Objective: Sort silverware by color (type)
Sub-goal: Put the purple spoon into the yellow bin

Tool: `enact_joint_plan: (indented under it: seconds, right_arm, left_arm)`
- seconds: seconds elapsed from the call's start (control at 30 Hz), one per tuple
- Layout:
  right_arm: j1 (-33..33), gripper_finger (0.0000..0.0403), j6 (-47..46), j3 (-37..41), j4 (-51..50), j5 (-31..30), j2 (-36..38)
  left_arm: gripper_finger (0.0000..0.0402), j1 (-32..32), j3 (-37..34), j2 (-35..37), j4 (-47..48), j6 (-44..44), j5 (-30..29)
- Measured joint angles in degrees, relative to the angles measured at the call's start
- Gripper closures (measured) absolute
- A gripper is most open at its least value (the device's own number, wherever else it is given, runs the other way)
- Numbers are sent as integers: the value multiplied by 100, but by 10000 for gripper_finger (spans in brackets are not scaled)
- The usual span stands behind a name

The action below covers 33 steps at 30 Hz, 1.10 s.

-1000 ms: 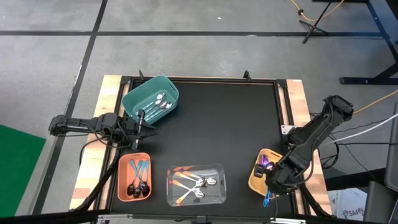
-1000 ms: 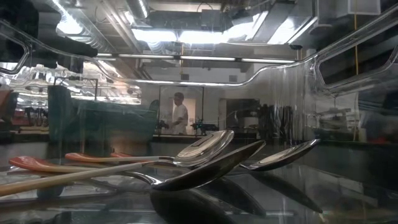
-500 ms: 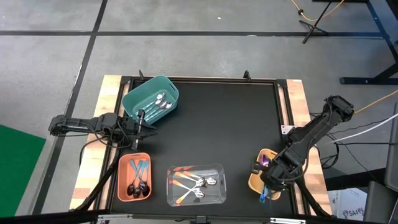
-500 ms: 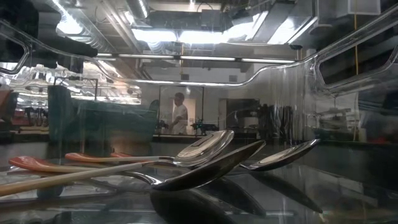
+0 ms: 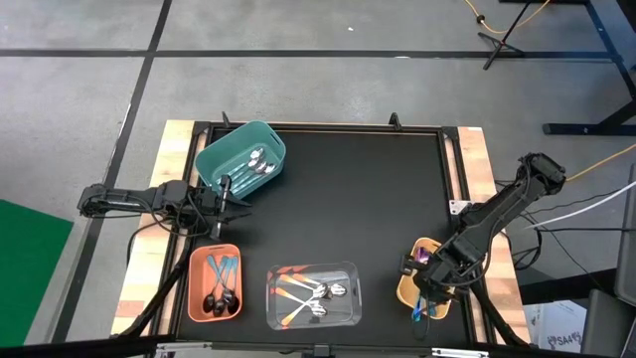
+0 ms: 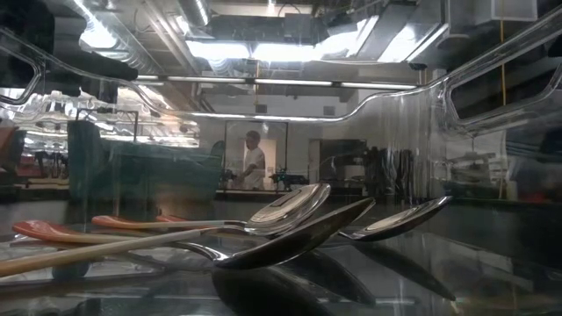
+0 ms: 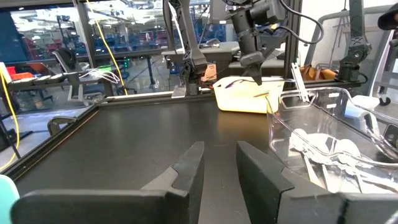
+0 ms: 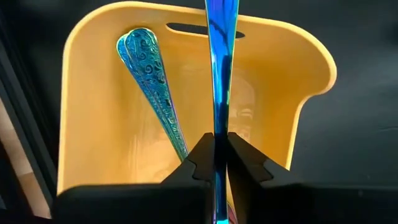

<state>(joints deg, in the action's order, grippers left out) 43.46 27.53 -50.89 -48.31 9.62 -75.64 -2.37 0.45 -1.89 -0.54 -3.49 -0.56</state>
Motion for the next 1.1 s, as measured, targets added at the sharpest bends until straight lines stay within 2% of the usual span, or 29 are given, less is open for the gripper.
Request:
enact_joint_plan:
  seconds: [0.2, 0.53, 0.7, 0.97, 1.1]
  right_arm:
    - [0, 365, -16, 0, -21, -190, 0]
    - [0, 339, -13, 0, -153, -183, 0]
    - [2, 353, 88, 0, -151, -279, 30]
    - [0, 399, 141, 0, -129, -299, 377]
    - [0, 396, 100, 0, -116, -335, 679]
  left_arm:
    - [313, -2, 1, 0, 0, 0, 0]
    - [313, -1, 1, 1, 0, 0, 0]
    - [313, -1, 2, 1, -1, 0, 0]
    - [313, -1, 0, 1, -1, 0, 0]
    - [313, -1, 1, 1, -1, 0, 0]
